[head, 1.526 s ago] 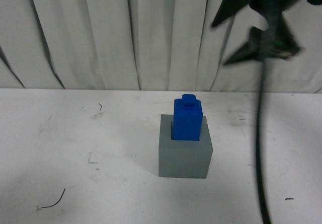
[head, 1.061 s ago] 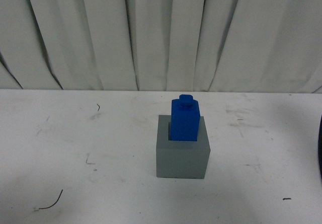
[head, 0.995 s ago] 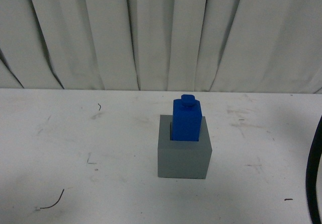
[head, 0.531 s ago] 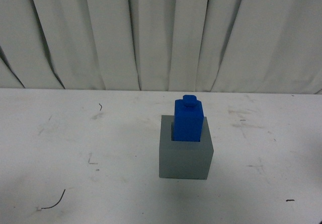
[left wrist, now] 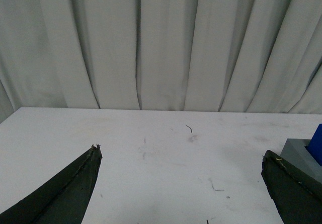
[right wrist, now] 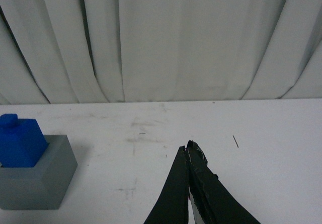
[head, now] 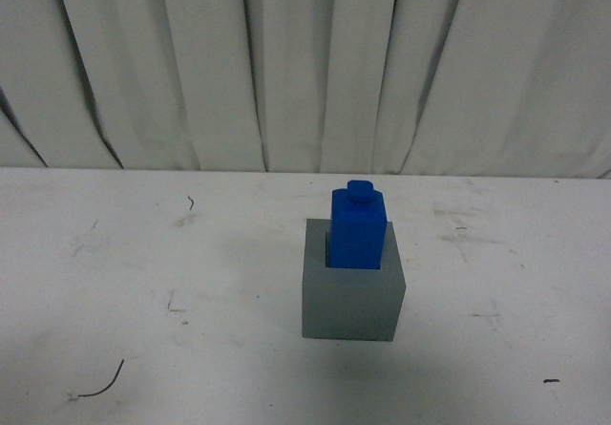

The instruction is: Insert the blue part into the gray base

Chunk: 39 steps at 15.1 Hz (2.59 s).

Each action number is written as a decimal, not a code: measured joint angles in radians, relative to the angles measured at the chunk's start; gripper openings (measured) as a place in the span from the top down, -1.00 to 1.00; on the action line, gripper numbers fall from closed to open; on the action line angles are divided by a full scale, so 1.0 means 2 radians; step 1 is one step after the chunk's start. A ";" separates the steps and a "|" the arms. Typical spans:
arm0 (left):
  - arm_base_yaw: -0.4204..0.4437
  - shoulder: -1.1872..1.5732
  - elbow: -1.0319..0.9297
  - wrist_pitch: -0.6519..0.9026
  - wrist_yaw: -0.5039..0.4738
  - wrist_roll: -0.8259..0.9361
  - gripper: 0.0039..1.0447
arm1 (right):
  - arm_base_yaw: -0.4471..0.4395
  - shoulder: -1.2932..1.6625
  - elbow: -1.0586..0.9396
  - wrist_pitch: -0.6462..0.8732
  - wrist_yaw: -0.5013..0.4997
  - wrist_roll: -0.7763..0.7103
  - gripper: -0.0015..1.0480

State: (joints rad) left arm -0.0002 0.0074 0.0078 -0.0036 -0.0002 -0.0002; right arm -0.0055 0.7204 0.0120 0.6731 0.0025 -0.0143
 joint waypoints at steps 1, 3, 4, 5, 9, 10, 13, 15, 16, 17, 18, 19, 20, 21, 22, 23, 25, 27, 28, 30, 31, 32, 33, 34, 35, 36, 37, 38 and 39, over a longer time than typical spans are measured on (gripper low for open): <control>0.000 0.000 0.000 0.000 0.000 0.000 -0.88 | 0.000 -0.021 0.000 -0.008 0.000 0.000 0.96; 0.000 0.000 0.000 0.000 0.000 0.000 -0.88 | 0.000 -0.069 0.000 -0.049 0.000 0.000 0.96; 0.000 0.000 0.000 0.000 0.000 0.000 -0.88 | 0.000 -0.086 0.000 -0.066 0.000 0.000 0.96; 0.000 0.000 0.000 0.000 0.000 0.000 -0.88 | 0.000 -0.093 0.000 -0.075 0.000 0.000 0.96; 0.000 0.000 0.000 0.000 0.000 0.000 -0.88 | 0.000 -0.168 0.000 -0.146 0.000 0.000 0.96; 0.000 0.000 0.000 0.000 0.000 0.000 -0.88 | 0.000 -0.185 0.000 -0.159 0.000 0.000 0.96; 0.000 0.000 0.000 0.000 0.000 0.000 -0.88 | 0.000 -0.223 0.000 -0.199 0.000 0.000 0.96; 0.000 0.000 0.000 0.000 0.000 0.000 -0.88 | 0.000 -0.245 0.000 -0.220 0.000 0.000 0.96; 0.000 0.000 0.000 0.000 0.000 0.000 -0.88 | 0.000 -0.254 0.000 -0.230 0.000 0.000 0.96; 0.000 0.000 0.000 0.000 0.000 0.000 -0.88 | 0.000 -0.261 0.000 -0.237 0.000 0.000 0.96; 0.000 0.000 0.000 0.000 0.000 0.000 -0.88 | 0.000 -0.270 0.000 -0.245 0.000 0.000 0.96; 0.000 0.000 0.000 0.000 0.000 0.000 -0.88 | 0.000 -0.278 0.000 -0.257 0.000 0.000 0.96; 0.000 0.000 0.000 0.000 0.000 0.000 -0.88 | 0.000 -0.331 0.000 -0.335 -0.001 0.000 0.96; 0.000 0.000 0.000 0.000 0.000 0.000 -0.88 | 0.000 -0.358 0.000 -0.329 -0.002 0.000 0.96; 0.000 0.000 0.000 0.000 0.000 0.000 -0.88 | 0.000 -0.359 0.000 -0.337 -0.001 0.000 0.96; 0.000 0.000 0.000 0.000 0.000 0.000 -0.88 | 0.000 -0.358 0.000 -0.339 -0.001 0.000 0.96; 0.000 0.000 0.000 0.000 0.000 0.000 -0.88 | 0.000 -0.358 0.000 -0.339 -0.001 0.000 0.72; 0.000 0.000 0.000 0.000 0.000 0.000 -0.88 | 0.000 -0.358 0.000 -0.338 -0.001 0.000 0.23; 0.000 0.000 0.000 0.000 0.000 0.000 -0.88 | 0.000 -0.358 0.000 -0.338 -0.001 0.000 0.02; 0.000 0.000 0.000 0.000 0.000 0.000 -0.88 | 0.000 -0.358 0.000 -0.338 -0.001 0.000 -0.50; 0.000 0.000 0.000 0.000 0.000 0.000 -0.88 | 0.000 -0.358 0.000 -0.338 -0.001 0.000 -0.74; 0.000 0.000 0.000 0.000 0.000 0.000 -0.88 | 0.000 -0.358 0.000 -0.338 -0.001 0.001 -0.91; 0.000 0.000 0.000 0.000 0.000 0.000 -0.88 | 0.000 -0.358 0.000 -0.338 -0.001 0.001 -0.85; 0.000 0.000 0.000 0.000 0.000 0.000 -0.88 | 0.000 -0.358 0.000 -0.338 -0.001 0.001 -0.87; 0.000 0.000 0.000 0.000 0.000 0.000 -0.88 | 0.000 -0.358 0.000 -0.338 -0.001 0.001 -0.88; 0.000 0.000 0.000 0.000 0.000 0.000 -0.88 | 0.000 -0.358 0.000 -0.338 -0.001 0.001 -0.88; 0.000 0.000 0.000 0.000 0.000 0.000 -0.88 | 0.000 -0.358 0.000 -0.339 -0.001 0.001 -0.88; 0.000 0.000 0.000 0.000 0.000 0.000 -0.88 | 0.000 -0.358 0.000 -0.338 -0.001 0.001 -0.88; 0.000 0.000 0.000 0.000 0.000 0.000 -0.88 | 0.000 -0.358 0.000 -0.338 -0.001 0.001 -0.88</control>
State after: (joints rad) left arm -0.0002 0.0074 0.0078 -0.0032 -0.0002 -0.0002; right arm -0.0055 0.0036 0.0116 -0.0036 0.0002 -0.0116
